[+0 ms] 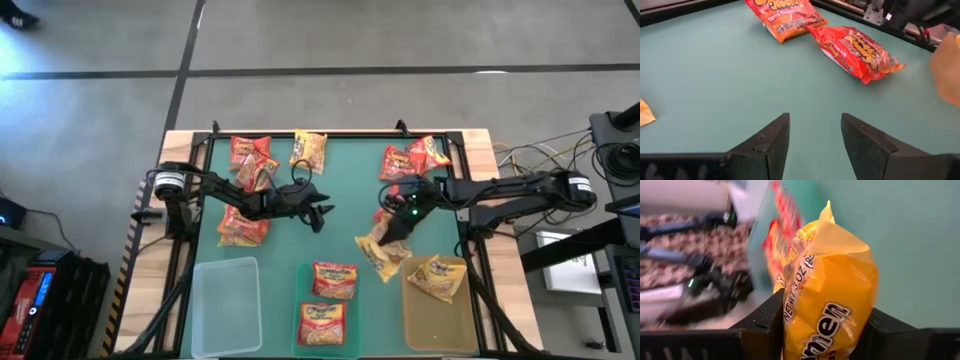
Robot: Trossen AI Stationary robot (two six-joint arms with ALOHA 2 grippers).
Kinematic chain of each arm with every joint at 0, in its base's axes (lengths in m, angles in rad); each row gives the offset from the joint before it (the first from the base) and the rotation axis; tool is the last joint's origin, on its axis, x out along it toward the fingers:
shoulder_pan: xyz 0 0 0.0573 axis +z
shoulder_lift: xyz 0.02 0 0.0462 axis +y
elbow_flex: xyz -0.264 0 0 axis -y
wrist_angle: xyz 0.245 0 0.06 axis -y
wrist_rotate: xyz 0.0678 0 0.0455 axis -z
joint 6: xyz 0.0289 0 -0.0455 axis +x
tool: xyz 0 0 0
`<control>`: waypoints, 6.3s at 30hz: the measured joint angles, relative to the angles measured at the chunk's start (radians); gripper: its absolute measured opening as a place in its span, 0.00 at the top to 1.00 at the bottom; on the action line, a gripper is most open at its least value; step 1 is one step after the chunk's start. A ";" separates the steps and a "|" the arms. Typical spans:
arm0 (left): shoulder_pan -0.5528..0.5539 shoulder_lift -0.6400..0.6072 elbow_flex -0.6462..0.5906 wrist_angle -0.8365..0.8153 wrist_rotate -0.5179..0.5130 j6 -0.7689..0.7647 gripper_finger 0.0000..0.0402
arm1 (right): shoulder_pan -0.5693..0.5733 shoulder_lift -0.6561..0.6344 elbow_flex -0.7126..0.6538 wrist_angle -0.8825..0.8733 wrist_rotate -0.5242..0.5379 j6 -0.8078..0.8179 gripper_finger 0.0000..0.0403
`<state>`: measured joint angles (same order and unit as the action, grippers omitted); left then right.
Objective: Sort Maruchan noodles
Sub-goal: Put the yellow noodle pack into the orange bin, then put the orange noodle pack into the transparent bin
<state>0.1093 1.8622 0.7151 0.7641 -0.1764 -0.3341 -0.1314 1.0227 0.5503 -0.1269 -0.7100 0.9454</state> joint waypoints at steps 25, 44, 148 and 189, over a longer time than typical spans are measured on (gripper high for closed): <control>0.011 0.000 0.030 0.014 -0.026 0.010 0.60 | 0.371 -0.163 0.000 -0.552 0.050 0.246 0.65; 0.011 0.000 0.049 0.020 -0.052 0.007 0.60 | 0.391 -0.170 0.000 -0.548 -0.061 0.246 0.51; 0.019 0.000 0.057 -0.025 0.064 0.011 0.60 | -0.288 0.238 0.165 -0.269 0.427 -0.382 0.51; 0.030 0.001 0.057 -0.025 0.054 0.065 0.60 | -0.288 0.247 0.167 -0.393 0.606 -0.821 0.51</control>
<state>0.1394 1.8629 0.7723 0.7388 -0.1223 -0.2691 -0.4194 1.2694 0.7175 -0.5197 -0.1043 0.1247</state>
